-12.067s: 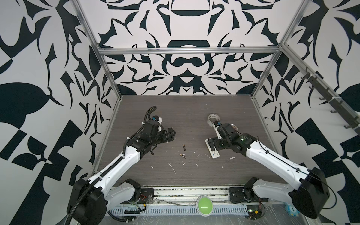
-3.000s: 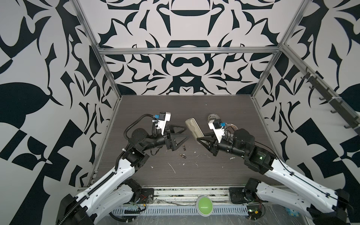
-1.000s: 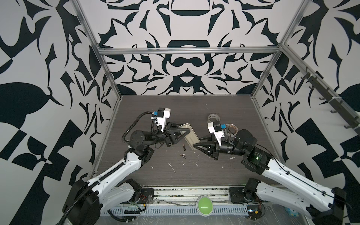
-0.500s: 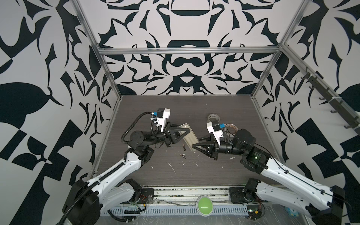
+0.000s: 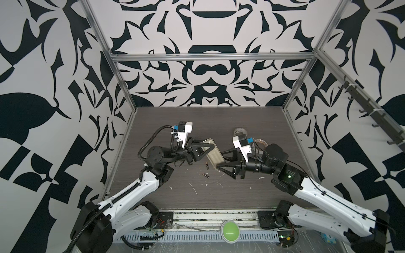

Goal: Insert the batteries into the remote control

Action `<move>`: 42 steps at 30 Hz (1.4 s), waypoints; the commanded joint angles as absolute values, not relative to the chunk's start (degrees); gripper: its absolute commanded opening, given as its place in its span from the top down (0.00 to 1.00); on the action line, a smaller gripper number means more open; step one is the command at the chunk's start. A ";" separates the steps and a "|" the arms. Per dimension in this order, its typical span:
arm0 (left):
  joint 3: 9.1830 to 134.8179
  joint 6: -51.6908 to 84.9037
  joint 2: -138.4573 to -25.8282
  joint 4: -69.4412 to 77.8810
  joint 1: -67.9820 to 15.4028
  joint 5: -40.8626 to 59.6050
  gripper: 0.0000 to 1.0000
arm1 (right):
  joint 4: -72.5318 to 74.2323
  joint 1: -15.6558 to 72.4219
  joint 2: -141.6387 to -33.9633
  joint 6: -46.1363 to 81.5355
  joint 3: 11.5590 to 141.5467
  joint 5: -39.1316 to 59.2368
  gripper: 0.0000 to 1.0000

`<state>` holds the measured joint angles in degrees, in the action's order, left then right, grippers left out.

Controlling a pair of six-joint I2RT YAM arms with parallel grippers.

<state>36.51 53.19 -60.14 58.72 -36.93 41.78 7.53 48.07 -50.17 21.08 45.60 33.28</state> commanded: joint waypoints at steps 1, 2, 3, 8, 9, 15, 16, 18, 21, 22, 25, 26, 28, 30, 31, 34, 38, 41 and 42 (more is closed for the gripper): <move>38.21 50.71 -58.70 53.23 -36.93 38.88 1.00 | 2.88 47.93 -48.07 17.83 49.09 30.80 0.17; 38.06 50.02 -58.31 51.44 -36.83 38.15 1.00 | 1.65 47.98 -47.57 17.12 49.40 30.25 0.16; 38.13 49.54 -57.97 49.61 -36.74 37.43 1.00 | -0.84 47.99 -46.81 15.57 49.99 29.32 0.11; 39.59 47.22 -55.62 37.62 -36.47 35.48 1.00 | -14.17 47.92 -44.66 8.14 54.56 23.01 0.01; 39.98 46.96 -55.17 34.93 -36.47 34.93 1.00 | -16.46 47.97 -44.52 6.64 55.54 21.38 0.01; 40.79 47.51 -53.49 22.51 -36.39 32.62 1.00 | -25.98 48.08 -46.49 -0.77 61.30 15.21 0.04; 40.72 47.79 -53.23 20.93 -36.42 32.45 1.00 | -27.02 48.10 -47.11 -2.13 62.09 14.78 0.06; 40.60 48.44 -52.54 18.78 -36.43 32.25 1.00 | -28.58 48.70 -48.25 -4.51 63.26 12.96 0.10; 41.72 48.38 -52.12 12.54 -36.39 31.47 1.00 | -29.66 51.41 -49.55 -8.39 64.43 8.85 0.12; 42.08 48.25 -52.32 10.37 -36.39 31.42 1.00 | -29.92 52.82 -50.07 -9.66 64.84 7.03 0.12; 42.66 48.84 -53.70 7.65 -36.39 33.44 1.00 | -32.32 57.74 -52.70 -14.09 67.11 1.73 0.13; 42.57 49.46 -54.21 7.65 -36.32 34.55 1.00 | -33.47 59.41 -53.91 -15.35 68.13 -0.30 0.13; 42.30 50.73 -55.63 7.65 -36.30 36.41 1.00 | -36.21 62.71 -56.77 -18.27 70.41 -4.18 0.15; 42.10 51.39 -56.33 6.79 -36.30 37.45 1.00 | -37.75 65.37 -58.67 -20.91 71.57 -7.20 0.16; 42.04 51.42 -56.42 6.11 -36.30 37.92 1.00 | -38.21 66.59 -59.54 -22.13 71.94 -8.31 0.16; 42.15 51.55 -55.98 3.98 -36.22 38.41 1.00 | -39.40 69.50 -61.39 -24.67 72.97 -10.53 0.19; 42.21 52.21 -55.71 2.91 -36.12 38.93 1.00 | -40.64 72.19 -62.81 -27.08 73.65 -13.30 0.20; 42.48 52.52 -55.77 2.26 -36.17 39.05 1.00 | -41.90 73.03 -63.93 -27.93 74.54 -14.47 0.21; 42.57 52.50 -55.84 1.80 -36.05 38.79 1.00 | -42.46 73.20 -64.47 -27.90 75.02 -15.16 0.21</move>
